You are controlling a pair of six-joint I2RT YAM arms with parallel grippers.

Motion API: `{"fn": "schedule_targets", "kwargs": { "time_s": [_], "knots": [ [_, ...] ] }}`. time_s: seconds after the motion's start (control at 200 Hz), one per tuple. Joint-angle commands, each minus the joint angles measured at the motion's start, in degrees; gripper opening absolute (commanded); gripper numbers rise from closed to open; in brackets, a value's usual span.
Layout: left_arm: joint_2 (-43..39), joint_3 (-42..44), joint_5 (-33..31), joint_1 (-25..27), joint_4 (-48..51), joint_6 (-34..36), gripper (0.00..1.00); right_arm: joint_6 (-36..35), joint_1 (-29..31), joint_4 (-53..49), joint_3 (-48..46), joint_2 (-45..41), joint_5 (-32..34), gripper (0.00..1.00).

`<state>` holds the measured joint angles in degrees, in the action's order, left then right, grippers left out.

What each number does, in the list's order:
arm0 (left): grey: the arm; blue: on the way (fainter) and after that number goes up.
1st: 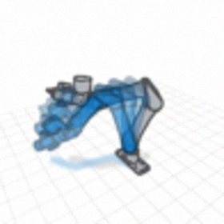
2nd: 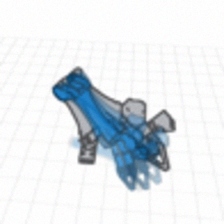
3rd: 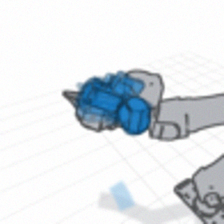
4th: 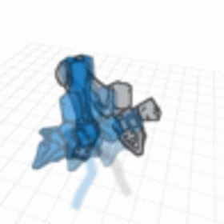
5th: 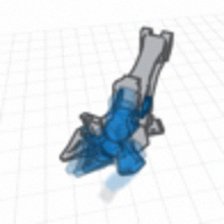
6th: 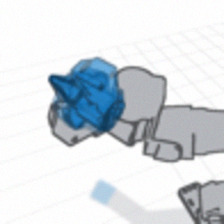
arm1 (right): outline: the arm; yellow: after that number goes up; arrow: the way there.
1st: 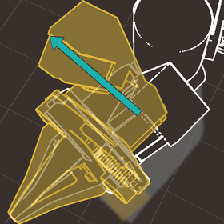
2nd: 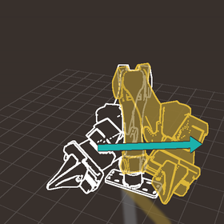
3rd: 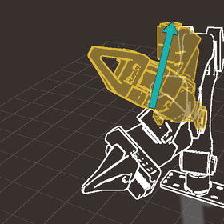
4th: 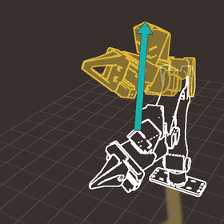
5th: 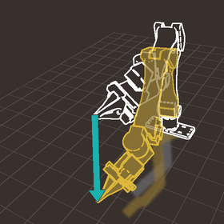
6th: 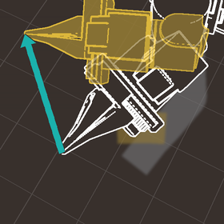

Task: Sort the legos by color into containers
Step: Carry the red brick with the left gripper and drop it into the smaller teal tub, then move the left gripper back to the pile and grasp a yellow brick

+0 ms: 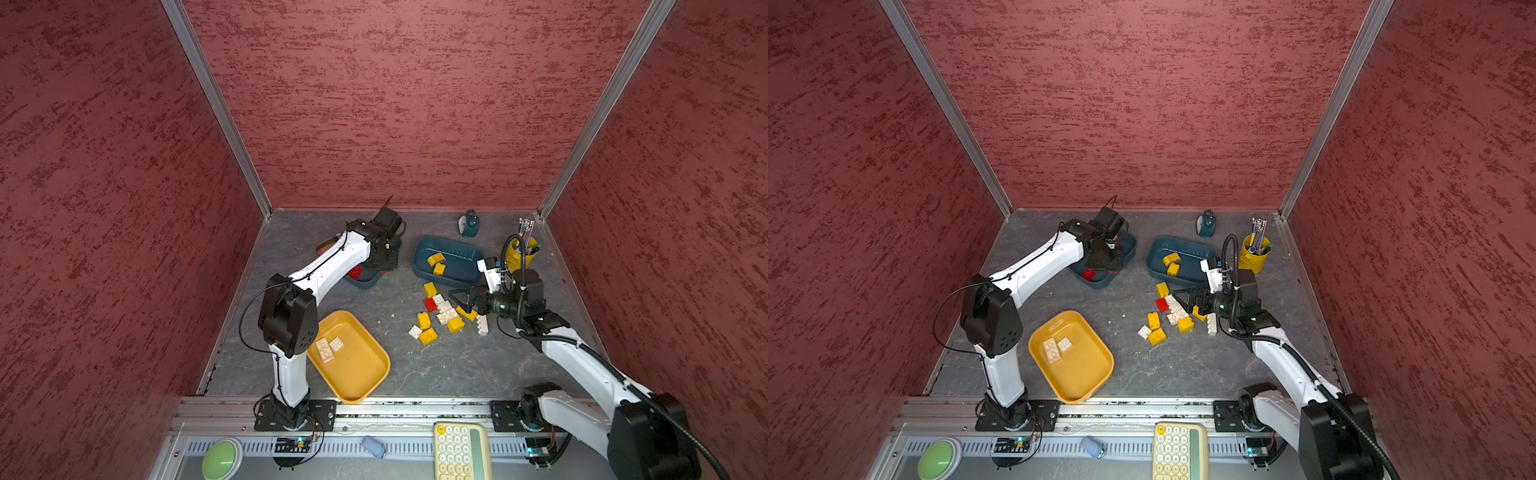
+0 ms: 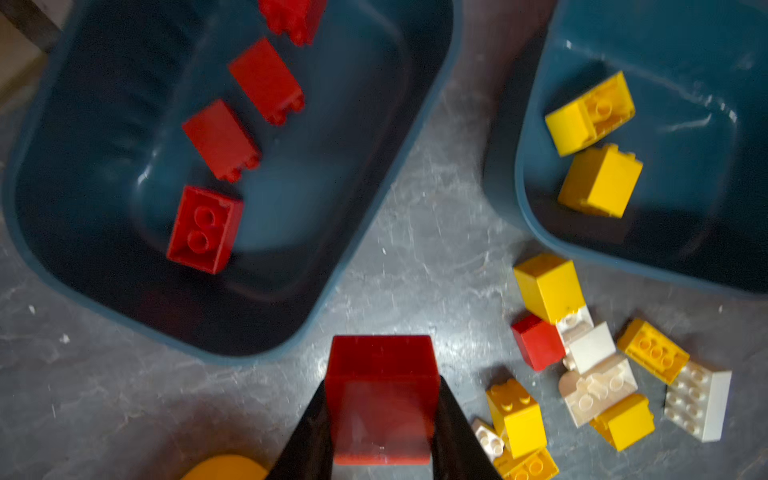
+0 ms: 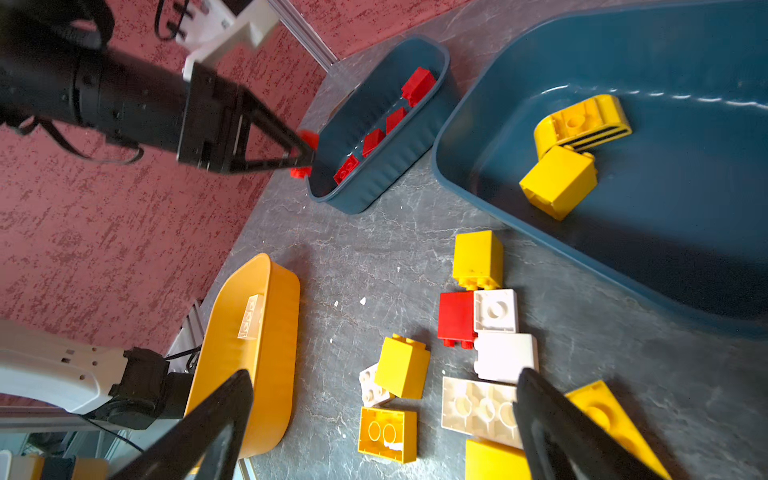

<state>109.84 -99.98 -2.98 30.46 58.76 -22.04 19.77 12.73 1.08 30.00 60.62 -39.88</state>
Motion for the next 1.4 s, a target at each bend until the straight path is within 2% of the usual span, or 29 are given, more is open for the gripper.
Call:
{"fn": "schedule_targets", "kwargs": {
  "time_s": [0.0,0.22,0.506,0.706,0.817,0.897,1.072,1.202,1.318,1.393],
  "knots": [
    [4.5,-3.6,2.3,-2.0,-3.0,5.1,0.31,0.8,1.4,2.6,1.8,1.3,-0.4,0.99],
    [13.9,-12.9,3.2,-5.0,-5.2,10.7,0.31,0.9,3.0,2.4,3.4,3.4,1.0,0.99],
    [22.2,-17.8,6.0,-7.8,-9.1,13.9,0.32,0.3,3.9,0.2,4.7,4.3,3.0,0.99],
    [25.3,-22.6,6.8,-8.2,-7.0,14.9,0.47,-0.5,4.0,-2.0,5.7,4.1,4.5,0.99],
    [22.9,-22.4,6.8,-7.8,-5.9,14.8,0.62,-0.8,4.0,-3.3,6.1,3.6,5.4,0.99],
    [20.3,-21.5,5.2,-7.0,-4.6,14.9,0.68,-1.6,4.0,-4.7,6.3,3.0,6.4,0.99],
    [10.5,-14.1,7.4,-4.9,-5.2,13.2,0.7,-2.7,3.9,-7.3,7.0,1.7,8.3,0.99],
    [3.9,-8.7,8.6,-1.3,-4.6,10.8,0.72,-3.4,4.0,-9.0,7.4,1.2,9.8,0.99],
    [0.1,-3.8,13.2,1.5,-4.8,4.5,0.73,-3.6,4.0,-9.6,7.2,0.2,10.9,0.99],
    [-1.3,-1.0,13.9,3.9,-6.1,0.7,0.73,-3.5,4.0,-10.0,7.3,-0.4,11.3,0.99]
  ]
}}
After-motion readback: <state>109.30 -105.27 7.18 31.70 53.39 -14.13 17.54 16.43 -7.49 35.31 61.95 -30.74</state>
